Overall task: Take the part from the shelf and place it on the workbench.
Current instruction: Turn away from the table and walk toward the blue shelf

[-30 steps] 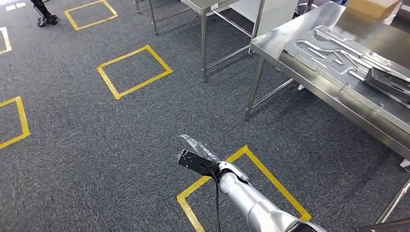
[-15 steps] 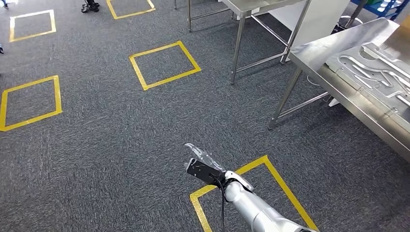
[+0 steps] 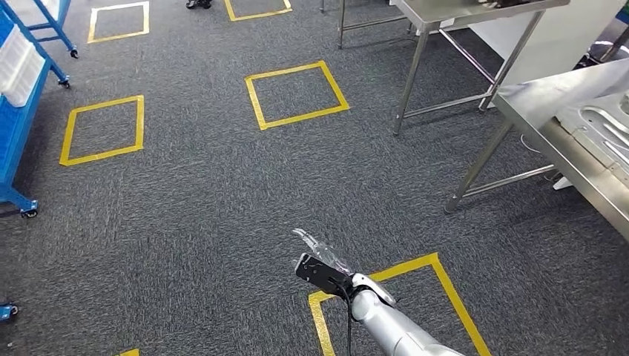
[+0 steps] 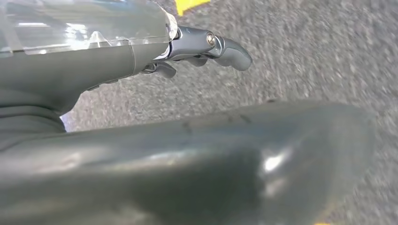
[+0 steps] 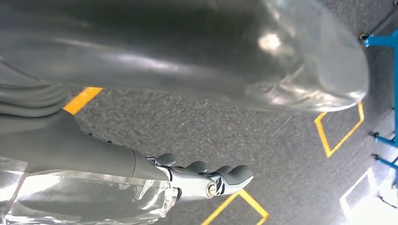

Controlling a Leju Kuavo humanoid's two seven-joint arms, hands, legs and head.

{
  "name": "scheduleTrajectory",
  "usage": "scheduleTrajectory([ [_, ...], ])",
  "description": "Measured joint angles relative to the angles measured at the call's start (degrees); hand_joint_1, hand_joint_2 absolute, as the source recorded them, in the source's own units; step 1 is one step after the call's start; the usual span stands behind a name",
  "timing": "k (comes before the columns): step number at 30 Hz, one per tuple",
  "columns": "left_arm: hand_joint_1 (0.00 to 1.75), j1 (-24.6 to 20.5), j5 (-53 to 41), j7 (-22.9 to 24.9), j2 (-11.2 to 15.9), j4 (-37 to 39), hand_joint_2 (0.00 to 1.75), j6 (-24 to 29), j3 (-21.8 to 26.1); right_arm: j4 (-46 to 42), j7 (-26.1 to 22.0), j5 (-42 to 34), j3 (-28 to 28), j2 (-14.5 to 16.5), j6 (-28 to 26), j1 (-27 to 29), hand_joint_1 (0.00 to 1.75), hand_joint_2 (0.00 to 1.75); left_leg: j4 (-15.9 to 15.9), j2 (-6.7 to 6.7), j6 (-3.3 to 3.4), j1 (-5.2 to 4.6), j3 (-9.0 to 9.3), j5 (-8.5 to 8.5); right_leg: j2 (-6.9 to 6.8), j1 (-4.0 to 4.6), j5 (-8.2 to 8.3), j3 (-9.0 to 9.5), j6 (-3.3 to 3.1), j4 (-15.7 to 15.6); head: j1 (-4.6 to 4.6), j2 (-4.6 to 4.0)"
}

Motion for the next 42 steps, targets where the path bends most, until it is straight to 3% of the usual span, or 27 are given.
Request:
scheduleTrajectory([
  [1,0.00,-0.08,-0.03,0.89,0.24,0.01,0.00,0.39,-0.01,-0.49,0.19,0.23,0.03,-0.05,-0.25,0.36,0.00,0.00,-1.38,0.48,0.35,-0.21,0.67,0.17,-0.43,0.18,-0.16,0.08,0.29,0.08,0.02,0.01],
  [3,0.00,-0.04,-0.22,3.05,0.76,0.04,0.00,1.34,-0.12,-1.84,0.90,0.44,0.21,-0.22,-0.70,1.57,0.00,0.00,-1.68,-0.61,1.13,-0.39,0.61,0.11,-1.42,0.26,-0.37,0.33,0.86,0.07,0.03,0.01],
  [4,0.00,0.10,-0.34,4.08,1.00,0.06,0.00,1.75,-0.23,-2.66,1.31,0.42,0.34,-0.36,-0.89,2.37,0.00,0.00,-1.80,-1.21,1.47,-0.33,0.64,0.19,-1.18,0.10,-0.67,0.44,1.22,0.27,0.04,0.01],
  [6,0.00,0.23,-0.49,5.53,1.35,0.08,0.00,2.39,-0.46,-4.30,1.82,0.29,0.58,-0.77,-1.22,4.01,0.00,0.00,-2.08,-2.39,2.17,-0.11,0.70,0.48,1.39,-0.26,-2.82,-0.55,1.83,2.97,0.03,0.01],
  [8,0.00,0.10,-0.44,6.28,1.53,0.09,0.00,2.83,-0.57,-5.65,2.13,0.03,0.71,-1.53,-1.42,5.66,0.00,0.00,-2.12,-3.71,2.58,-0.07,0.56,0.65,4.47,-0.42,-6.76,-3.95,2.02,10.23,0.04,0.01],
  [10,0.00,0.04,-0.10,6.30,1.65,0.10,0.00,2.91,-0.53,-6.71,2.28,-0.50,0.74,-2.37,-1.41,7.39,0.00,0.00,-2.07,-5.43,2.74,-0.16,0.42,0.73,5.33,-0.42,-8.78,-7.22,1.97,16.66,0.04,0.01],
  [11,0.00,0.12,0.12,5.91,1.68,0.10,0.00,2.65,-0.37,-7.26,2.21,-0.84,0.78,-2.63,-1.34,8.10,0.00,0.00,-2.01,-6.31,2.74,-0.19,0.39,0.74,5.49,-0.42,-8.04,-7.55,1.85,16.94,0.04,0.01],
  [12,0.00,0.19,0.31,5.35,1.70,0.10,0.00,2.25,-0.10,-7.80,2.07,-1.15,0.85,-2.73,-1.27,8.59,0.00,0.00,-1.93,-7.11,2.72,-0.20,0.40,0.74,5.71,-0.42,-6.30,-6.76,1.66,14.90,0.04,0.01],
  [13,0.00,0.23,0.43,4.67,1.69,0.10,0.00,1.76,0.28,-8.38,1.89,-1.42,0.96,-2.76,-1.21,8.88,0.00,0.00,-1.83,-7.87,2.66,-0.20,0.40,0.73,6.43,-0.42,-3.98,-5.10,1.40,11.11,0.04,0.01],
  [15,0.00,0.09,0.52,3.45,1.60,0.09,0.00,0.92,1.15,-9.32,1.62,-1.67,1.27,-2.71,-1.10,9.08,0.00,0.00,-1.60,-9.25,2.26,-0.22,0.19,0.74,9.33,-0.46,-0.81,-1.90,0.87,3.75,0.04,0.01],
  [17,0.00,0.04,0.54,2.45,1.55,0.10,0.00,0.47,2.16,-10.03,1.55,-1.66,1.74,-2.63,-0.86,9.32,0.00,0.00,-1.54,-10.48,1.49,-0.09,-0.22,0.87,10.74,-0.27,-0.15,-0.82,0.54,1.02,0.03,0.00],
  [19,0.00,0.31,0.55,1.70,1.65,0.11,0.00,0.28,3.29,-10.47,1.45,-1.60,2.33,-2.33,-0.35,9.51,0.00,0.00,-1.62,-11.20,0.70,0.15,-0.51,1.02,9.35,-0.19,0.13,-0.66,0.05,0.64,0.03,0.00],
  [21,0.00,0.64,0.55,1.14,1.78,0.16,0.00,0.14,4.44,-10.65,1.00,-1.74,2.93,-1.71,0.45,9.29,0.00,0.00,0.40,-8.81,0.26,0.02,-1.51,-0.24,7.90,-0.37,0.43,-0.34,-0.70,0.03,0.02,0.01],
  [23,0.00,0.76,0.54,0.84,1.91,0.23,0.00,-0.08,5.67,-10.57,0.16,-2.02,3.45,-1.27,1.32,8.99,0.00,0.00,6.69,-5.27,0.05,-0.14,-4.43,-3.67,6.22,-0.25,0.45,-0.15,-1.19,-0.23,0.00,0.01],
  [25,0.00,1.02,0.48,0.96,1.97,0.26,0.00,-0.23,6.62,-10.31,-0.80,-2.51,3.68,-1.16,1.82,8.90,0.00,0.00,13.15,-4.04,-0.18,-0.05,-7.43,-6.32,4.31,0.00,0.30,-0.14,-1.38,-0.18,-0.01,0.01],
  [26,0.00,1.32,0.40,1.21,1.95,0.30,0.00,-0.24,6.88,-10.19,-1.21,-2.79,3.70,-1.08,1.93,8.90,0.00,0.00,13.94,-3.80,-0.26,0.01,-7.65,-6.23,3.42,0.07,0.20,-0.13,-1.39,-0.15,-0.02,0.01],
  [27,0.00,1.70,0.28,1.58,1.90,0.36,0.00,-0.16,7.04,-10.12,-1.51,-3.07,3.70,-0.96,2.01,8.89,0.00,0.00,12.45,-3.51,-0.27,0.06,-6.66,-5.14,2.61,0.10,0.10,-0.10,-1.34,-0.11,-0.02,0.01],
  [29,0.00,2.27,0.07,2.64,1.69,0.58,0.00,0.20,7.23,-10.24,-1.77,-3.37,3.72,-0.61,2.11,8.90,0.00,0.00,4.72,-1.71,-0.05,-0.04,-2.23,-1.96,1.24,0.20,-0.19,0.12,-1.02,-0.01,-0.01,0.01],
  [31,0.00,2.44,-0.02,3.74,1.42,0.79,0.00,0.63,7.33,-10.59,-1.73,-3.47,3.72,-0.44,2.14,8.98,0.00,0.00,-0.97,-0.18,0.57,-0.43,0.91,-0.36,0.13,0.46,-0.49,0.32,-0.51,0.11,0.00,0.00],
  [32,0.00,2.51,-0.03,4.13,1.27,0.88,0.00,0.78,7.34,-10.78,-1.68,-3.50,3.72,-0.41,2.14,9.06,0.00,0.00,-1.82,-0.04,0.89,-0.65,1.26,-0.35,-0.37,0.56,-0.59,0.40,-0.26,0.12,0.00,0.00],
  [34,0.00,2.79,-0.04,4.52,0.99,1.08,0.00,0.91,7.34,-11.12,-1.59,-3.53,3.76,-0.35,2.14,9.26,0.00,0.00,-1.93,-1.31,1.48,-0.67,1.17,-0.09,-1.18,0.56,-0.76,0.58,0.27,0.12,-0.01,0.00],
  [35,0.00,2.93,-0.04,4.59,0.84,1.16,0.00,0.96,7.34,-11.28,-1.56,-3.53,3.79,-0.32,2.14,9.33,0.00,0.00,-2.10,-1.86,1.77,-0.56,1.21,0.05,-0.67,0.44,-1.21,0.52,0.58,0.54,0.01,0.00],
  [37,0.00,3.02,-0.04,4.68,0.60,1.28,0.00,1.06,7.34,-11.57,-1.54,-3.54,3.83,-0.27,2.14,9.42,0.00,0.00,-2.41,-2.85,2.38,-0.30,1.32,0.36,2.04,0.15,-3.75,-0.98,1.07,4.25,0.01,0.00],
  [38,0.00,2.97,-0.04,4.72,0.50,1.36,0.00,1.10,7.35,-11.66,-1.52,-3.55,3.84,-0.35,2.14,9.54,0.00,0.00,-2.41,-3.41,2.57,-0.33,1.24,0.43,3.68,0.01,-5.68,-2.63,1.18,7.87,0.01,0.00],
  [40,0.00,2.87,-0.03,4.76,0.44,1.49,0.00,1.35,7.37,-11.70,-1.44,-3.69,3.85,-0.63,2.15,10.05,0.00,0.00,-2.38,-4.83,2.79,-0.42,1.09,0.51,5.09,-0.05,-8.42,-6.25,1.24,15.11,0.01,0.00],
  [41,0.00,2.89,0.02,4.49,0.40,1.52,0.00,1.67,7.50,-11.76,-1.37,-3.84,3.85,-0.80,2.15,10.40,0.00,0.00,-2.34,-5.63,2.81,-0.45,1.05,0.53,5.30,-0.05,-8.35,-7.14,1.21,16.61,0.01,0.01],
  [42,0.00,2.95,0.09,3.84,0.33,1.53,0.00,2.14,7.77,-11.91,-1.31,-4.03,3.85,-0.92,2.15,10.74,0.00,0.00,-2.27,-6.42,2.80,-0.46,1.05,0.53,5.47,-0.06,-7.11,-6.90,1.11,15.77,0.01,0.01],
])
